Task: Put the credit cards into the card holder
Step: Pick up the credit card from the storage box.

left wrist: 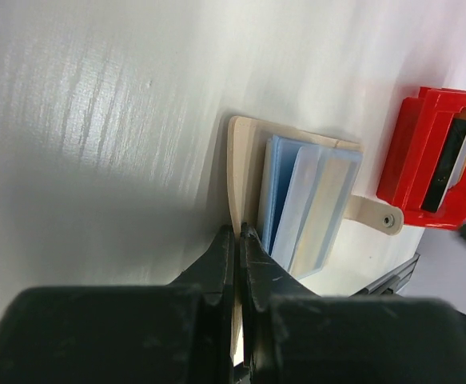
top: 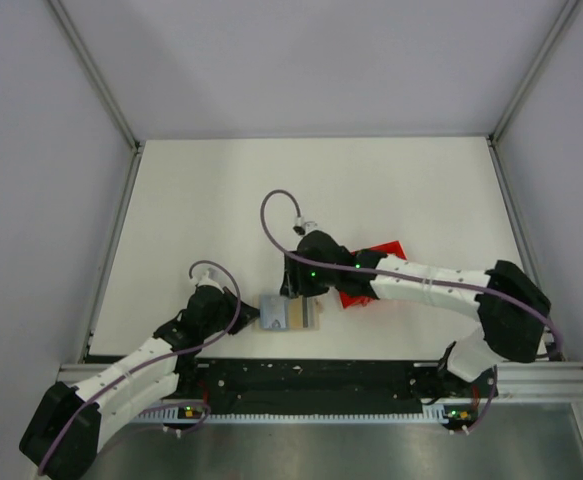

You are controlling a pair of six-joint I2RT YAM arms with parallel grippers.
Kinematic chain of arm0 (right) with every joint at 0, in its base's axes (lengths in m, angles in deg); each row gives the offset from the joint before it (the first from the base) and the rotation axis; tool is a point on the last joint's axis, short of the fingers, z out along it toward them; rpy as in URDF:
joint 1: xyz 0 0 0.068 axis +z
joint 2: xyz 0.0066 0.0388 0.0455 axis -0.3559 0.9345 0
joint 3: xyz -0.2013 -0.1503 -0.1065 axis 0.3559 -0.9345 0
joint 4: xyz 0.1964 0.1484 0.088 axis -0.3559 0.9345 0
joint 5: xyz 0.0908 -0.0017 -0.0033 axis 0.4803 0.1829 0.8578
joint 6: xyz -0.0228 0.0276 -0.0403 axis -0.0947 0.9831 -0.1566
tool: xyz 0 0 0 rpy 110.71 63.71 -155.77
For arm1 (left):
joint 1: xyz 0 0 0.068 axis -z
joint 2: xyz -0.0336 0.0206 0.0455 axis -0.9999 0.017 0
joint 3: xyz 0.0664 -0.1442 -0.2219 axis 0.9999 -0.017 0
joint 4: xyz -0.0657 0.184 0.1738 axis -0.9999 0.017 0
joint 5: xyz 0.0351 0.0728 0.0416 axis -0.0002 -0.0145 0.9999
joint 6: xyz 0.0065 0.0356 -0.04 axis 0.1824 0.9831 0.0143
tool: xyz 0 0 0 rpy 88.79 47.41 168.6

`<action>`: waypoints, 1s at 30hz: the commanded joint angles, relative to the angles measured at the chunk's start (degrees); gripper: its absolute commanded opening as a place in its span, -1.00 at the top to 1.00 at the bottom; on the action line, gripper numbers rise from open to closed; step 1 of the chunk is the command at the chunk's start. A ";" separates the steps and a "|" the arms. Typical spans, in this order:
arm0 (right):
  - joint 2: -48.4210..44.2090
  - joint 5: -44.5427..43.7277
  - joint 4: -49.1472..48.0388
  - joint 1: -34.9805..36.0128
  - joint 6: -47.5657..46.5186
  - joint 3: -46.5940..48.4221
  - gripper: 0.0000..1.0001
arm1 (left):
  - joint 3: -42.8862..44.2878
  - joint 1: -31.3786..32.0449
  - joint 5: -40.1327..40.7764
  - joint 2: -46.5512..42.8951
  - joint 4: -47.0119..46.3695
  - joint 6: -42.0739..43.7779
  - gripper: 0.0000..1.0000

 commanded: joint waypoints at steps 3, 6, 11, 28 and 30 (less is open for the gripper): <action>-13.67 -8.49 7.53 -11.21 -5.72 -3.82 -0.20 | -7.46 0.18 -0.72 -0.69 -2.12 0.53 1.00; -16.40 -7.53 8.41 -16.05 -7.84 -6.55 -0.38 | -7.38 0.09 -0.81 -0.78 -2.12 0.53 1.00; -16.15 -5.69 9.65 -21.07 -9.69 -9.10 -0.43 | -7.29 0.09 -0.90 -0.78 -2.03 0.53 1.00; -7.62 5.65 4.29 -22.48 -9.42 -9.54 -0.43 | -7.20 0.01 -0.55 -0.52 -1.68 0.36 1.00; -7.62 6.88 3.94 -22.48 -9.42 -9.46 -0.43 | -7.20 0.01 -0.55 -0.43 -1.77 0.36 1.00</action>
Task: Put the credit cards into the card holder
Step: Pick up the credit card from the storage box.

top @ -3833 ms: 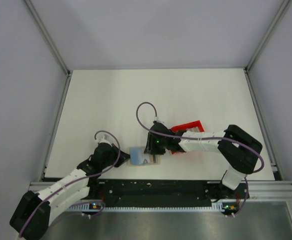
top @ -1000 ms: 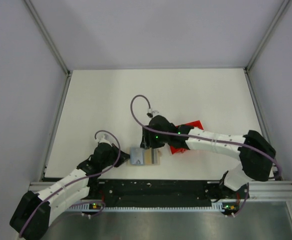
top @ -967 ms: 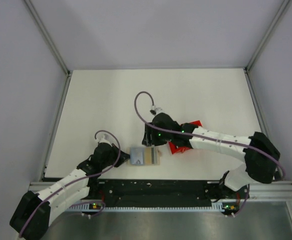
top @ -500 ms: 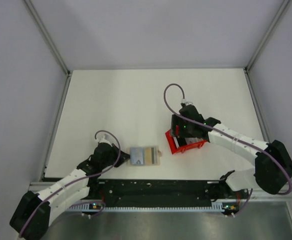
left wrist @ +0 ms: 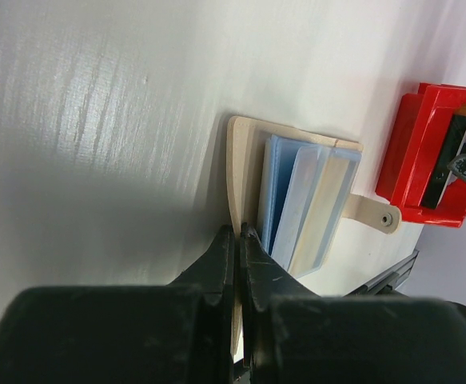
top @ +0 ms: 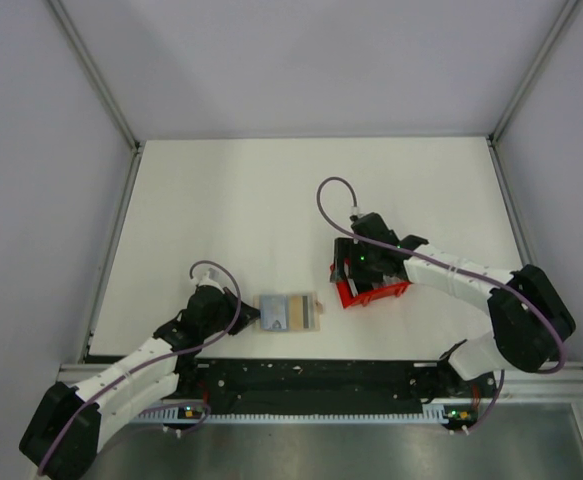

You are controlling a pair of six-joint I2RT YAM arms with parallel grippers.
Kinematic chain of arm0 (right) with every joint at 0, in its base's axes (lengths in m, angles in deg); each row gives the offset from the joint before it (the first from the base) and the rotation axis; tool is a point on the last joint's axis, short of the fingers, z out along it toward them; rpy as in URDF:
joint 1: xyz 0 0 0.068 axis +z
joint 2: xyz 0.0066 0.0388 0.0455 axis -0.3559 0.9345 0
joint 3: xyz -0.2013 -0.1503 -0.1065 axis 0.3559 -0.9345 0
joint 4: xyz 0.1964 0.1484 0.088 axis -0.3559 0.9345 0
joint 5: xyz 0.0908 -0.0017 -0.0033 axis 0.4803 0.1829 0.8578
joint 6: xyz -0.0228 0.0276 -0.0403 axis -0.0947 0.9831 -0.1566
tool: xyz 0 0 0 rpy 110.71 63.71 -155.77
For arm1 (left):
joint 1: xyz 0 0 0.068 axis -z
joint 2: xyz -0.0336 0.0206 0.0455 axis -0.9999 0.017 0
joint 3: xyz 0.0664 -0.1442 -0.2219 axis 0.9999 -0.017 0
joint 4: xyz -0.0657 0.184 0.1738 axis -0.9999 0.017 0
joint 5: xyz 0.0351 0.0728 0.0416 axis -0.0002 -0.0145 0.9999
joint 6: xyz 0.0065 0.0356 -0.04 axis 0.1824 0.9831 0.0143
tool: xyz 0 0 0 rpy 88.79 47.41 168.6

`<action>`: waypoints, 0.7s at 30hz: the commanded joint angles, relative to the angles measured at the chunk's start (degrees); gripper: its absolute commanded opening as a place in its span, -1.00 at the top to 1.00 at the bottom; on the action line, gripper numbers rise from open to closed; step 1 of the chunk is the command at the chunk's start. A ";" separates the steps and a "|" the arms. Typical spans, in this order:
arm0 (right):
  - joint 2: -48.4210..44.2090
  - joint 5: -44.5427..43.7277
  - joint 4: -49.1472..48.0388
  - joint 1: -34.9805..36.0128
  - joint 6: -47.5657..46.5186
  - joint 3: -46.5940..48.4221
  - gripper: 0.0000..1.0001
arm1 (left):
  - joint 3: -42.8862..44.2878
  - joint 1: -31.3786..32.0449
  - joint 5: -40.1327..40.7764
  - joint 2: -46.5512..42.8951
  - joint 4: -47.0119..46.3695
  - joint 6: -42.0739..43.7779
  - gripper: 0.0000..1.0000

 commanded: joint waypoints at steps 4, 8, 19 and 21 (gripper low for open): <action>-0.08 4.59 -3.12 -0.38 -0.31 1.28 -0.40 | -7.20 0.09 0.04 -0.23 -1.79 0.51 1.00; -1.13 4.86 -3.04 -0.38 -0.13 1.28 -0.34 | -7.29 0.01 0.04 -0.23 -1.88 0.42 1.00; -4.03 4.95 -2.69 -0.38 -0.05 1.19 -0.12 | -7.38 0.09 0.04 -0.14 -2.14 0.33 1.00; -4.12 4.86 -2.69 -0.38 0.04 1.10 -0.09 | -7.46 0.09 -0.13 -0.14 -2.14 0.42 1.00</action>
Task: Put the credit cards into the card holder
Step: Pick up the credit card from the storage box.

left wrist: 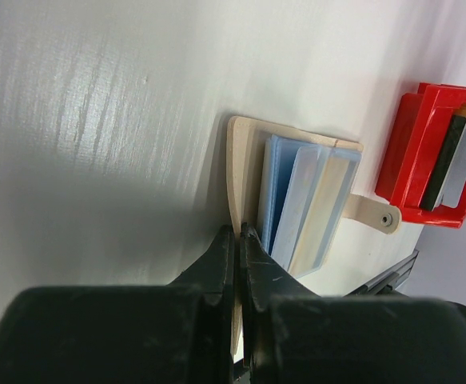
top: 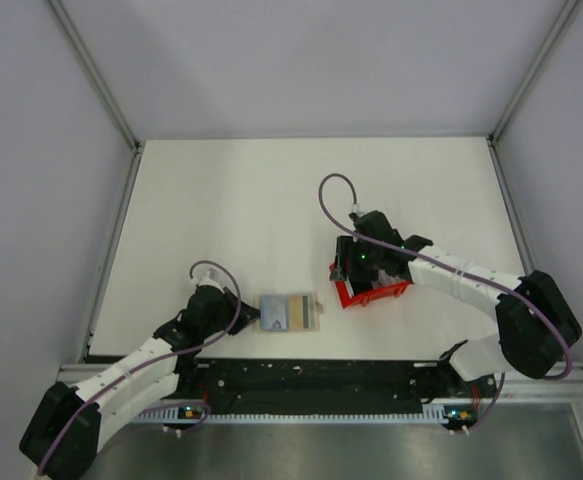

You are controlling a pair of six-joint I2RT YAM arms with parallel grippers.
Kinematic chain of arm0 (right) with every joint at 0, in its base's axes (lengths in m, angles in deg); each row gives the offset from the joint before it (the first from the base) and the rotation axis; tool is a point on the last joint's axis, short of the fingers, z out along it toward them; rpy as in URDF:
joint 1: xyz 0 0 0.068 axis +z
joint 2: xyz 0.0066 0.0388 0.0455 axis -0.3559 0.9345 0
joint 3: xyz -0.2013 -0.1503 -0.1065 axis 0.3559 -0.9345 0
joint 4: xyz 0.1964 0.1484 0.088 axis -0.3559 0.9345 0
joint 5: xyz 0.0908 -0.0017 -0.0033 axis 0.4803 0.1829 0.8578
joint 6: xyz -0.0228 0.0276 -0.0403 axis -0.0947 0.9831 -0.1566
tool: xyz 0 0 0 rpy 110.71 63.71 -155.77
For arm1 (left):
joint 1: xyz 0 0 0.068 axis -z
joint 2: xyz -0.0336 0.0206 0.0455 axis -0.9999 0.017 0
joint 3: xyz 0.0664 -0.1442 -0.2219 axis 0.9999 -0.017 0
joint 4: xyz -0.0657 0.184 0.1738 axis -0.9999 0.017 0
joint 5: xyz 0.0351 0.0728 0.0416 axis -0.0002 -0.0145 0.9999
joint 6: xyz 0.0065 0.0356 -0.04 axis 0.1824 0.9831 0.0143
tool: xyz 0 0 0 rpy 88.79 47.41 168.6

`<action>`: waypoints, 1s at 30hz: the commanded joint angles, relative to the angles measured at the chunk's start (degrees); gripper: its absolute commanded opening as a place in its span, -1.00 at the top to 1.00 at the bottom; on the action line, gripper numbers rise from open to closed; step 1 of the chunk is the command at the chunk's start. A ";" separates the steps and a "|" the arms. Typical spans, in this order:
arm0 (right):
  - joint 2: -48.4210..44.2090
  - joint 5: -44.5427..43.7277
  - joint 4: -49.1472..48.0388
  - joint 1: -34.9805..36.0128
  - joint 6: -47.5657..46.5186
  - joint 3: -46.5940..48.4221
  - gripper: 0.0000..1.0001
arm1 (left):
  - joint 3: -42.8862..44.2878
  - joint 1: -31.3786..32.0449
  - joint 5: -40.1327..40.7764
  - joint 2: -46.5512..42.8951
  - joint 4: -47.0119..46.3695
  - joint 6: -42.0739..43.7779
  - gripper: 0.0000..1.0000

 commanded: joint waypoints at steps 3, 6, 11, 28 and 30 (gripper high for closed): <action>-2.07 0.31 -1.57 -0.38 0.02 1.02 -0.06 | -7.38 0.09 -0.04 -0.17 -2.12 0.51 1.00; -1.89 -0.04 -1.39 -0.38 0.20 1.10 0.06 | -7.38 0.09 -0.04 -0.17 -2.12 0.42 1.00; -2.16 -0.57 -1.04 -0.38 0.20 1.19 0.31 | -7.46 0.09 -0.13 -0.17 -2.21 0.34 1.00; -3.56 -4.17 1.42 -1.35 -0.59 1.45 0.95 | -7.46 0.09 -0.13 0.19 -2.65 0.42 1.00; -3.65 -4.78 1.86 -1.70 -1.03 1.54 0.98 | -7.46 0.09 -0.22 0.27 -2.74 0.42 1.00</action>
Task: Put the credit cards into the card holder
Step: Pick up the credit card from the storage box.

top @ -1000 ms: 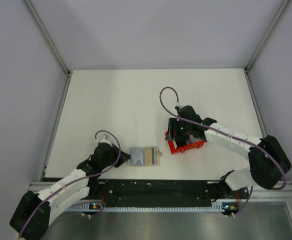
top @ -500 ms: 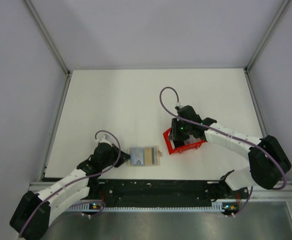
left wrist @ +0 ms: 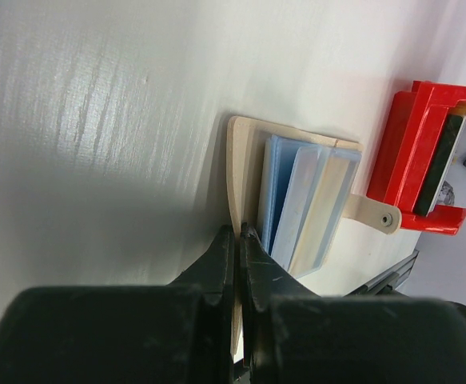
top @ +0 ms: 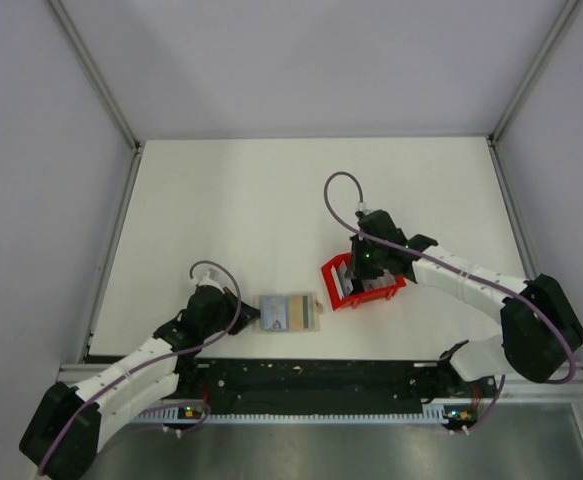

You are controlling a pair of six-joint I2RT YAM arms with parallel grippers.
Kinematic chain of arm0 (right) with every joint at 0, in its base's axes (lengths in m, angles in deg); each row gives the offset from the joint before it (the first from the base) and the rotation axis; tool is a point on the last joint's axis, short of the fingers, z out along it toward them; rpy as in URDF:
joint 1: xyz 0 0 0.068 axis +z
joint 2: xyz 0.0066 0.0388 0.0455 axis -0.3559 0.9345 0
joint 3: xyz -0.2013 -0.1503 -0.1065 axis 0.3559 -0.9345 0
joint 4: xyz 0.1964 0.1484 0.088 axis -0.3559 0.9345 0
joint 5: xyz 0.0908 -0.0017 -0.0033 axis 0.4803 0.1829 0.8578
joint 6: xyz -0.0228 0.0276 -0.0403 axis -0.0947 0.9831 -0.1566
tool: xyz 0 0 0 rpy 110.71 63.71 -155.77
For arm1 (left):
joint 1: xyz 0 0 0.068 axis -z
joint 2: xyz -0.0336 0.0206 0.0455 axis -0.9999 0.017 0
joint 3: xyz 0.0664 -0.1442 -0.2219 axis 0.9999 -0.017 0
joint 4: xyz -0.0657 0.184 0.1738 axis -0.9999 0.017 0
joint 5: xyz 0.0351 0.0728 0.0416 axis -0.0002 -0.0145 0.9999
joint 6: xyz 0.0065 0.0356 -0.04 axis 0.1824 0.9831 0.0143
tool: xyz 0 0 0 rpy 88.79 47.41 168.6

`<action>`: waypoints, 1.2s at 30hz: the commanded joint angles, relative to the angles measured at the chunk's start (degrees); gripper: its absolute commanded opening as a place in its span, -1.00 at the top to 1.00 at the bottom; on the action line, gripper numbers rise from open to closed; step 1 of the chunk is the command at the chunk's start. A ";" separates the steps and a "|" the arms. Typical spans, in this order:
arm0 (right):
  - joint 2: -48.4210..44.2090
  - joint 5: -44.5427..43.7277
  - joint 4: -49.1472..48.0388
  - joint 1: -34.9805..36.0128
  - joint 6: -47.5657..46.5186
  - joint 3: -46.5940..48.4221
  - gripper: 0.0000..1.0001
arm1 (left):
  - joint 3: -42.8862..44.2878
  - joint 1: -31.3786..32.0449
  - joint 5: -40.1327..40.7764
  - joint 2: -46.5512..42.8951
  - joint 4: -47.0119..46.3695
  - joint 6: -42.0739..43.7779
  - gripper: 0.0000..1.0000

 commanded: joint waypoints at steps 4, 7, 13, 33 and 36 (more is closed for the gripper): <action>-0.98 -3.39 1.03 -1.13 -2.13 1.81 1.00 | -7.55 0.09 -0.22 0.43 -2.98 0.51 1.00; 1.65 -2.61 1.12 -1.13 -2.31 2.07 1.00 | -7.55 0.09 -0.22 0.95 -3.42 0.51 1.00; 5.44 -2.60 0.94 -1.13 -2.57 2.51 0.85 | -7.46 0.18 -0.22 1.83 -4.03 0.51 1.00; 5.09 2.24 -3.45 0.62 -2.05 2.94 0.79 | -7.64 0.09 -0.04 1.83 -4.21 0.51 1.00; 5.00 0.04 -1.87 2.47 -2.22 4.52 0.94 | -7.64 0.09 -0.22 1.83 -4.21 0.34 1.00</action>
